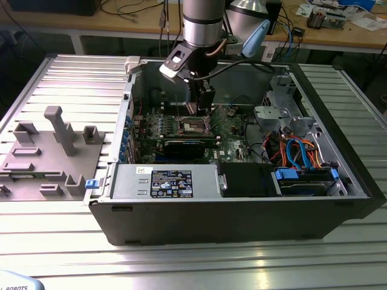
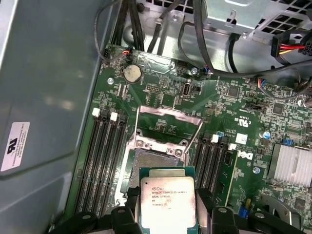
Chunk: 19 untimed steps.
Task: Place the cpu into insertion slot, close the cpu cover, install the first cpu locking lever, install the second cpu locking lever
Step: 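Place the cpu into insertion slot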
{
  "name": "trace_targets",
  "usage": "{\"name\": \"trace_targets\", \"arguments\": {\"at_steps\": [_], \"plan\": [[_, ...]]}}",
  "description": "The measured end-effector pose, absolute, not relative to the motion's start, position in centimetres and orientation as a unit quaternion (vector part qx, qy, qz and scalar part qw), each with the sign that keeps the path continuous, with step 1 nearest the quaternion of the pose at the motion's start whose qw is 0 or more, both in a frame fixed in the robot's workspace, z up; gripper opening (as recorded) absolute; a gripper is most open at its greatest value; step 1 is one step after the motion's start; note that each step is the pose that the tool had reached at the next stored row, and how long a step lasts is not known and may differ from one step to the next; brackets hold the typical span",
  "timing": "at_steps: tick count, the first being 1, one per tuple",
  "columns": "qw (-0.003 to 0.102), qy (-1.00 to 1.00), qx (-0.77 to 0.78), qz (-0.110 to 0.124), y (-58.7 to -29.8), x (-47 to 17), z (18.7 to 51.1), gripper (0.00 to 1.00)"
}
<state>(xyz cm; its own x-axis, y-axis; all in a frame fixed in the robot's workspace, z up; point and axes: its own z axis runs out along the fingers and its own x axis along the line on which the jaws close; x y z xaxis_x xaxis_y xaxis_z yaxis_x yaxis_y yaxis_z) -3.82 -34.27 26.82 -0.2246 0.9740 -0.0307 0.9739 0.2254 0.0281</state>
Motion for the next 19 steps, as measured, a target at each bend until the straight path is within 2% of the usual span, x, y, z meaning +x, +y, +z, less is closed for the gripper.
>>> {"name": "trace_targets", "arguments": {"at_steps": [19], "plan": [[0.021,0.77,0.638,0.001,-34.27,-3.82,26.67,0.55]]}}
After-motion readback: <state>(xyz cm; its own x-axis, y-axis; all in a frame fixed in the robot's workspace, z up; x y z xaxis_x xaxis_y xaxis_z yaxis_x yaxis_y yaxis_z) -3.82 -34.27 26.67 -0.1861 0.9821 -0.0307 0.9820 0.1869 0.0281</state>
